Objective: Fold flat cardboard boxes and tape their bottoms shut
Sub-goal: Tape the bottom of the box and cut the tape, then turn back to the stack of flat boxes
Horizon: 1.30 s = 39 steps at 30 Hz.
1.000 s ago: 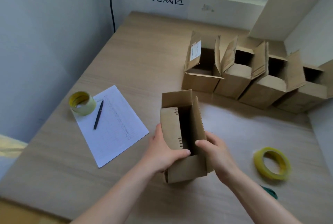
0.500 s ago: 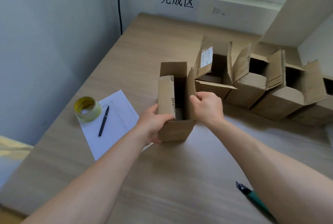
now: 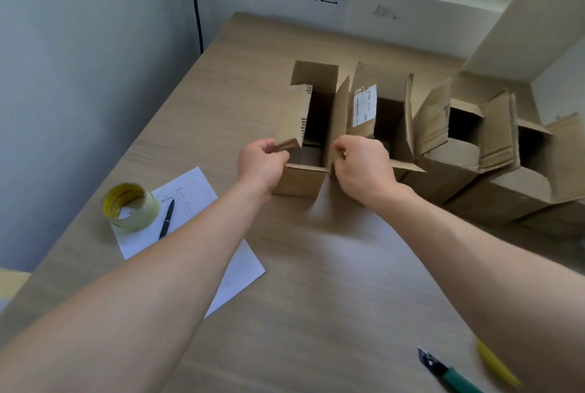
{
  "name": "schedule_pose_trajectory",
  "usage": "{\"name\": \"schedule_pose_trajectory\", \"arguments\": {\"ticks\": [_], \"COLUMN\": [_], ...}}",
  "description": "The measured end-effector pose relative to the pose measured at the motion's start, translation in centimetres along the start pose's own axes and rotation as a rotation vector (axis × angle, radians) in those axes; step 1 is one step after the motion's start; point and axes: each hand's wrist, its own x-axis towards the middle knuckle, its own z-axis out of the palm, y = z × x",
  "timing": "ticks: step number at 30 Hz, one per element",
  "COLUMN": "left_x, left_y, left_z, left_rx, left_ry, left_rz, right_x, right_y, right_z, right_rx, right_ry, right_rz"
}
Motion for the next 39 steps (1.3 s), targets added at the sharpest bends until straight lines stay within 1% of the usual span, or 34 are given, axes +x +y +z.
{"name": "schedule_pose_trajectory", "arguments": {"ticks": [3,5,9,13,15,17,21,27,30,33,36,39], "left_x": [1.7,2.5,3.4,3.5,3.0,2.3,0.2,-4.7,-8.5,-13.3,-19.0,-25.7], "left_y": [0.8,1.3,2.0,2.3,2.3,2.2,1.7,0.8,0.2,-0.5,-1.7,-3.9], "left_z": [1.3,1.9,2.7,2.8,2.5,2.0,1.0,-1.3,-3.1,-5.6,-8.8,-12.4], "left_rx": [0.037,0.094,0.196,0.423,0.491,0.559,0.757,0.975,1.044,1.130,1.189,1.170], "left_ry": [-0.051,-0.093,-0.214,-0.218,-0.195,-0.150,-0.069,-0.051,-0.026,0.037,0.110,0.235], "left_rz": [0.085,0.131,0.210,0.319,0.345,0.409,0.561,0.669,0.679,0.678,0.619,0.520], "right_x": [1.7,2.6,4.3,4.7,4.2,3.2,0.9,-3.2,-6.0,-9.5,-13.5,-18.0], "right_y": [0.3,0.1,-0.1,0.3,0.5,0.5,0.0,-0.8,-1.3,-2.3,-4.3,-7.0], "right_z": [-0.2,-0.4,-0.6,-0.7,-0.9,-1.1,-1.8,-2.6,-2.9,-3.0,-3.3,-3.5], "right_rx": [-0.242,-0.321,-0.364,-0.363,-0.347,-0.329,-0.327,-0.286,-0.255,-0.241,-0.222,-0.187], "right_ry": [-0.019,-0.082,-0.186,-0.222,-0.193,-0.138,-0.055,-0.034,-0.039,-0.052,-0.052,-0.091], "right_rz": [-0.122,-0.115,-0.062,-0.034,-0.033,-0.050,-0.145,-0.237,-0.295,-0.375,-0.502,-0.637]}}
